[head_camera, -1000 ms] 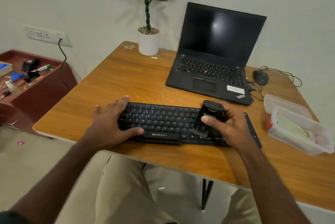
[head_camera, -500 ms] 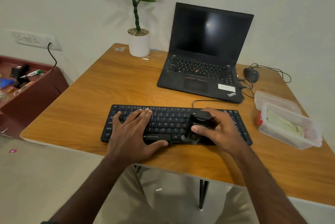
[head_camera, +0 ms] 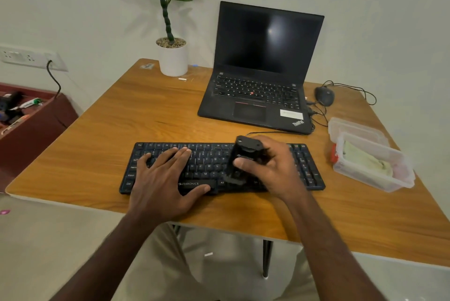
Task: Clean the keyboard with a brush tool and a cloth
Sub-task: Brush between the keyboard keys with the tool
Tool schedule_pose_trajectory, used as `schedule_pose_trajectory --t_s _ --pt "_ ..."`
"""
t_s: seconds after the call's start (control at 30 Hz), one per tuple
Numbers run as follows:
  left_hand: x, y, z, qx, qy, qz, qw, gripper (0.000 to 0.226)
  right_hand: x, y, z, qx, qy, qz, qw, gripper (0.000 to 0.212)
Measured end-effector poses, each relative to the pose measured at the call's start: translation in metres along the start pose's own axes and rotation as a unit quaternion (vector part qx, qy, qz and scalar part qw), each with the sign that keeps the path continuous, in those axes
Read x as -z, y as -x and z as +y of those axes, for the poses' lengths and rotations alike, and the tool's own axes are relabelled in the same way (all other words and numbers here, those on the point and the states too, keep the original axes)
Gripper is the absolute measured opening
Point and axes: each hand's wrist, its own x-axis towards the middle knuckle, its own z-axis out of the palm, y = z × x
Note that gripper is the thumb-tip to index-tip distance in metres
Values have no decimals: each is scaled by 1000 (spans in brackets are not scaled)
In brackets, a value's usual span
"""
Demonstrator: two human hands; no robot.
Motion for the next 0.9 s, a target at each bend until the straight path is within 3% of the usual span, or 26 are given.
schedule_pose_trajectory --t_s 0.13,0.27,0.53,0.9 --pt "1 0 0 2 7 -2 1000 96 -27 -9 0 -9 47 -50 998 22" --pt "1 1 -1 5 6 -3 1000 96 6 -2 3 -44 29 -65 996 22" --pt "0 0 0 3 10 1 1000 96 70 14 1 -28 51 -23 998 26" --pt "2 0 0 4 9 -3 1000 95 -5 -5 1 -28 -15 -68 997 20"
